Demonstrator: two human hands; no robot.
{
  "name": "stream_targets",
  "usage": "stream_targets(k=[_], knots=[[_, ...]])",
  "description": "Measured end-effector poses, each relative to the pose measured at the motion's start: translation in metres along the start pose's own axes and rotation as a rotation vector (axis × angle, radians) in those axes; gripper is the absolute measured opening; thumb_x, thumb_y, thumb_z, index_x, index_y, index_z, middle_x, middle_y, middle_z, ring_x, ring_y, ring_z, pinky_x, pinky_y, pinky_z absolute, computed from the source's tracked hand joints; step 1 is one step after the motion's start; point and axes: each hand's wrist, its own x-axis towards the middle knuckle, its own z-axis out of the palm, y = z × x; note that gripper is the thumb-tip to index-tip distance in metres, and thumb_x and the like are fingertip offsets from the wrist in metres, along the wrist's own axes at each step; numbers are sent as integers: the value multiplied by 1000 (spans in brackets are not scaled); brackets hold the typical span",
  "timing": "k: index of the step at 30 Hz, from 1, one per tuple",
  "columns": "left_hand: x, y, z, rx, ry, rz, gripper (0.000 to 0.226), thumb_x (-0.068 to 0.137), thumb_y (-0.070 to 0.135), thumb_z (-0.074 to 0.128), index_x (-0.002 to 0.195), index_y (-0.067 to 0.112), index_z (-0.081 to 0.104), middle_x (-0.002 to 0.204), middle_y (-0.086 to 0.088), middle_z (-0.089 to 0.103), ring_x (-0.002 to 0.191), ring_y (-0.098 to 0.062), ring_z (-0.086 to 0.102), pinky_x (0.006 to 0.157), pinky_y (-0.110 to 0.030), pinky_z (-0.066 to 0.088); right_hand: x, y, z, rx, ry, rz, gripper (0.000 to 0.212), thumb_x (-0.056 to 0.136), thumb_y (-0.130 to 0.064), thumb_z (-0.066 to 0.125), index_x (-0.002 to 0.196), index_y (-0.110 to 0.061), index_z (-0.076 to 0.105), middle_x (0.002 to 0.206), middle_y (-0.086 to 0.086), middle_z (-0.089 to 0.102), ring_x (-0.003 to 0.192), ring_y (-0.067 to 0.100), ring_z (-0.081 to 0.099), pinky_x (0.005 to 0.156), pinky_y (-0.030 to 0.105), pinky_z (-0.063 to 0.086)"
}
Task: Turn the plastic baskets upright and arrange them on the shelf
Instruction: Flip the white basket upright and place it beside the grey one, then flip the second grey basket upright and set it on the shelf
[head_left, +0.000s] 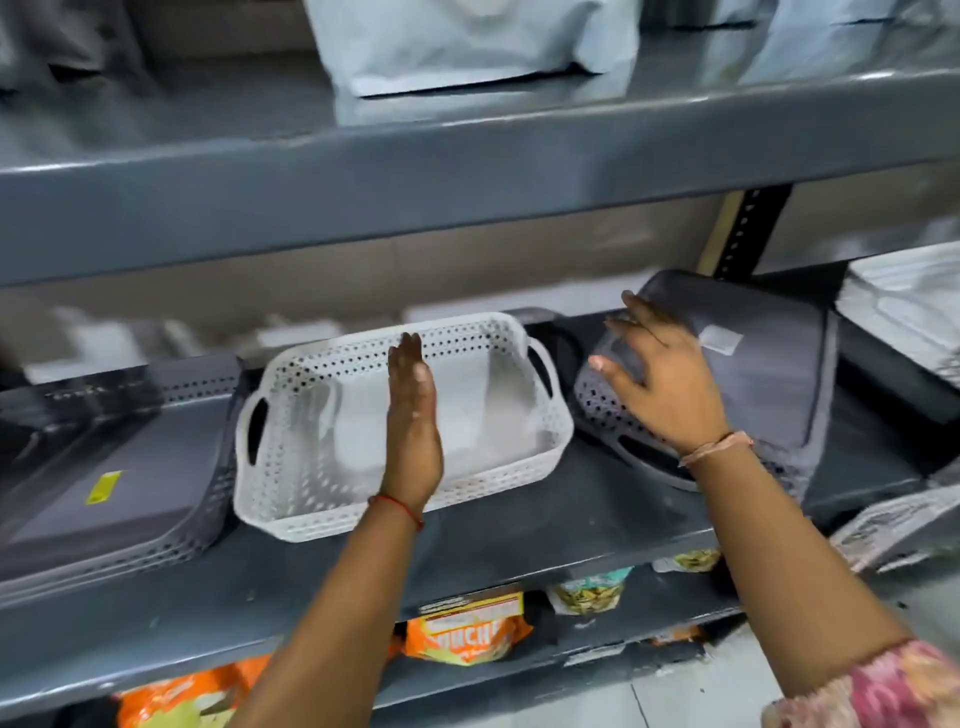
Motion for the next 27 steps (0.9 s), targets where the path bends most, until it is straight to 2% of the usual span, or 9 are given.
stream_targets(k=[3, 6, 8, 10, 13, 16, 20, 23, 27], knots=[[-26, 0, 65, 179, 49, 108, 54, 94, 30, 28, 144, 18, 11, 148, 15, 2, 143, -6, -8, 117, -21, -1, -7, 43, -23, -26, -19, 44, 43, 84, -30, 63, 116, -2, 59, 138, 22, 47, 131, 35, 39, 112, 47, 29], [-62, 2, 134, 188, 97, 112, 62, 88, 32, 35, 142, 17, 7, 152, 6, 2, 141, -7, -8, 115, -14, -5, -15, 89, -41, 28, -27, 121, 43, 85, -30, 61, 117, -2, 58, 138, 22, 47, 134, 34, 36, 112, 51, 26], [-81, 3, 177, 126, 93, 17, 69, 87, 38, 40, 143, 18, 6, 155, 4, -2, 140, -4, -9, 114, -12, -7, -17, 119, -48, 71, -18, 166, 44, 85, -30, 61, 121, -4, 56, 139, 21, 46, 135, 32, 34, 113, 49, 24], [-92, 3, 214, 71, 78, -110, 75, 89, 38, 47, 145, 12, 4, 157, -3, -5, 140, -3, -9, 116, -21, -7, -17, 146, -50, 120, -5, 203, 47, 85, -29, 62, 124, -5, 54, 141, 21, 43, 136, 31, 32, 114, 47, 24], [-88, 6, 250, -13, 69, -331, 83, 88, 36, 51, 145, 7, -2, 158, -8, -9, 144, -11, -8, 117, -25, -6, -15, 179, -47, 203, -4, 281, 54, 84, -30, 62, 131, -7, 46, 149, 18, 32, 142, 29, 20, 117, 45, 16], [-78, 4, 266, -2, 92, -381, 91, 84, 34, 58, 145, 5, -2, 158, -10, -6, 146, -18, -6, 120, -31, -3, -13, 207, -40, 282, 43, 388, 61, 86, -32, 59, 138, -9, 36, 155, 16, 17, 145, 26, 8, 119, 39, 6], [-64, -10, 257, 8, 84, -366, 91, 83, 20, 62, 145, 8, -2, 158, -9, -4, 146, -19, -3, 121, -35, -2, -17, 226, -33, 590, 150, 606, 71, 87, -30, 58, 144, -14, 18, 157, 8, -7, 143, 13, 0, 117, 29, 7], [-45, -24, 234, -15, 63, -336, 79, 82, 6, 59, 145, 7, 11, 157, -11, 14, 145, -25, 14, 120, -46, 14, -23, 235, -27, 754, 208, 732, 73, 91, -30, 52, 145, -14, 7, 158, 4, -5, 144, 12, 3, 117, 29, 7], [-27, -30, 206, -85, 30, -370, 70, 82, -3, 51, 144, 7, 20, 156, -9, 22, 143, -26, 21, 117, -49, 21, -31, 246, -12, 810, 224, 801, 64, 94, -35, 42, 145, -13, 11, 157, 8, 11, 143, 17, 14, 119, 36, 12]])
